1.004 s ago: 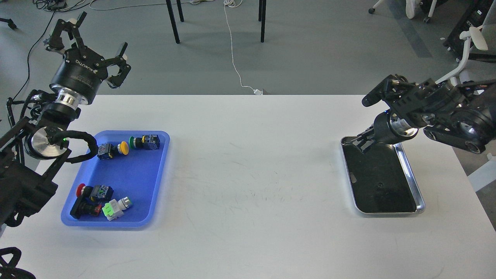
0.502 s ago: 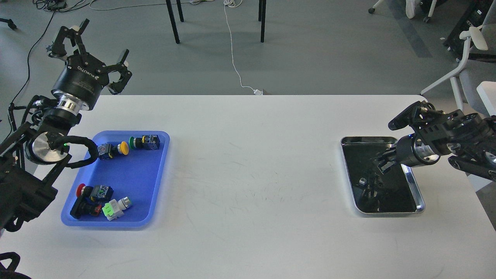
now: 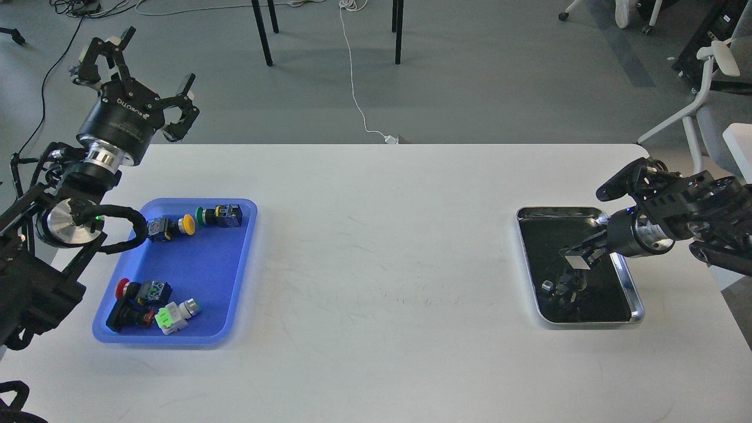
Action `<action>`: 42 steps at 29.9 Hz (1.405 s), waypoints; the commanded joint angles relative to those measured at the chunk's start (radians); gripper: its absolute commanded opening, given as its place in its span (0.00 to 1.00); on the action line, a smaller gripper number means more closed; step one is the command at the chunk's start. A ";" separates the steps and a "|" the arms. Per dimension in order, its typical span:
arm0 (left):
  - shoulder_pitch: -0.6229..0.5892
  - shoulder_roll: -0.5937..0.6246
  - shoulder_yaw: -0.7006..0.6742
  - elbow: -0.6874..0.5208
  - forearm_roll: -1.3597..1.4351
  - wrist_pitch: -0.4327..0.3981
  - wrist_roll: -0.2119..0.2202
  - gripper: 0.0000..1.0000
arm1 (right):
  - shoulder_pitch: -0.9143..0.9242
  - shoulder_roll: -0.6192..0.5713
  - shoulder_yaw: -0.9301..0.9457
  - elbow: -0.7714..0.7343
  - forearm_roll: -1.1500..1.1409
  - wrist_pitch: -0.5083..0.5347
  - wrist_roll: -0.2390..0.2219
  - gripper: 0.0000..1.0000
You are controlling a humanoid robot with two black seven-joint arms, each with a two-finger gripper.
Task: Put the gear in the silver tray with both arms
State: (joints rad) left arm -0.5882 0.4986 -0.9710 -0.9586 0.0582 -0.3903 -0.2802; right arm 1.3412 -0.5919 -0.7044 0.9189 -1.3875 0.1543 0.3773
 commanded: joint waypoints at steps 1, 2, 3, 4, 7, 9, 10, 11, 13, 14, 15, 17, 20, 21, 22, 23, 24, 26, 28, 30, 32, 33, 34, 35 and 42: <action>-0.012 0.014 0.000 0.000 0.002 0.001 0.004 0.98 | -0.003 -0.032 0.196 -0.011 0.015 0.004 0.000 0.98; -0.016 0.021 0.001 0.000 0.002 0.001 0.004 0.98 | -0.008 -0.035 0.256 -0.015 0.019 0.004 -0.001 0.98; -0.019 0.031 0.003 0.000 0.002 -0.001 0.004 0.98 | -0.016 -0.037 0.314 -0.017 0.027 0.004 -0.001 0.99; -0.022 0.037 0.009 0.000 0.002 -0.001 0.004 0.98 | -0.025 -0.037 0.363 -0.017 0.034 0.004 0.000 0.99; -0.048 0.051 0.044 0.003 0.002 -0.001 0.004 0.98 | -0.057 -0.045 0.518 -0.015 0.106 -0.010 -0.003 0.99; -0.064 0.052 0.073 0.009 0.002 -0.001 0.003 0.98 | -0.082 -0.040 0.626 -0.017 0.168 -0.021 -0.003 0.99; -0.070 0.052 0.084 0.014 0.002 -0.001 0.001 0.98 | -0.095 -0.031 0.666 -0.017 0.192 -0.024 -0.003 0.99; -0.078 0.051 0.089 0.018 0.002 -0.001 0.001 0.98 | -0.109 -0.028 0.713 -0.020 0.218 -0.028 -0.003 0.99; -0.093 0.048 0.092 0.038 0.003 -0.001 0.003 0.98 | -0.126 0.000 0.804 -0.034 0.267 -0.042 -0.003 0.99; -0.101 0.040 0.090 0.059 0.003 -0.004 0.003 0.98 | -0.134 0.024 0.831 -0.044 0.286 -0.050 -0.003 0.99; -0.114 0.031 0.094 0.089 0.003 -0.009 0.003 0.98 | -0.145 0.061 0.867 -0.060 0.312 -0.059 -0.003 0.99; -0.157 -0.017 0.104 0.138 0.003 -0.010 0.003 0.98 | -0.158 0.125 0.930 -0.095 0.372 -0.081 -0.003 0.99; -0.211 -0.061 0.120 0.213 0.002 -0.013 0.001 0.98 | -0.194 0.196 1.026 -0.143 0.500 -0.123 -0.001 0.99; -0.217 -0.069 0.120 0.228 0.000 -0.019 0.001 0.98 | -0.204 0.216 1.057 -0.150 0.546 -0.134 -0.003 0.99; -0.223 -0.081 0.120 0.238 -0.003 -0.025 0.001 0.98 | -0.215 0.240 1.091 -0.158 0.603 -0.145 -0.001 0.99; -0.229 -0.094 0.120 0.244 -0.009 -0.032 0.001 0.98 | -0.229 0.265 1.121 -0.161 0.657 -0.154 -0.001 0.99; -0.231 -0.106 0.120 0.248 -0.012 -0.039 0.001 0.98 | -0.247 0.289 1.155 -0.163 0.720 -0.157 -0.001 0.99; -0.233 -0.123 0.115 0.256 -0.015 -0.050 0.001 0.98 | -0.278 0.322 1.221 -0.161 0.830 -0.157 -0.001 0.99; -0.226 -0.141 0.109 0.261 -0.018 -0.052 -0.001 0.98 | -0.304 0.343 1.293 -0.163 0.937 -0.157 -0.003 0.99; -0.220 -0.161 0.104 0.264 -0.021 -0.050 -0.001 0.98 | -0.333 0.374 1.361 -0.164 1.051 -0.157 -0.004 0.99; -0.210 -0.176 0.100 0.264 -0.026 -0.050 -0.002 0.98 | -0.361 0.405 1.404 -0.166 1.160 -0.147 -0.008 0.99; -0.194 -0.183 0.094 0.264 -0.032 -0.050 -0.002 0.98 | -0.372 0.411 1.419 -0.167 1.215 -0.142 -0.009 0.99; -0.182 -0.189 0.086 0.264 -0.037 -0.050 -0.001 0.98 | -0.378 0.412 1.430 -0.176 1.263 -0.137 -0.011 0.99; -0.171 -0.196 0.078 0.264 -0.046 -0.052 -0.001 0.98 | -0.384 0.414 1.436 -0.189 1.312 -0.131 -0.012 0.99; -0.137 -0.230 0.038 0.264 -0.063 -0.050 -0.001 0.98 | -0.447 0.422 1.511 -0.226 1.518 0.033 -0.017 0.99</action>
State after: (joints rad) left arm -0.7370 0.2759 -0.9250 -0.6946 -0.0023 -0.4417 -0.2810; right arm 0.9254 -0.1709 0.7611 0.6989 0.0803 0.1288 0.3631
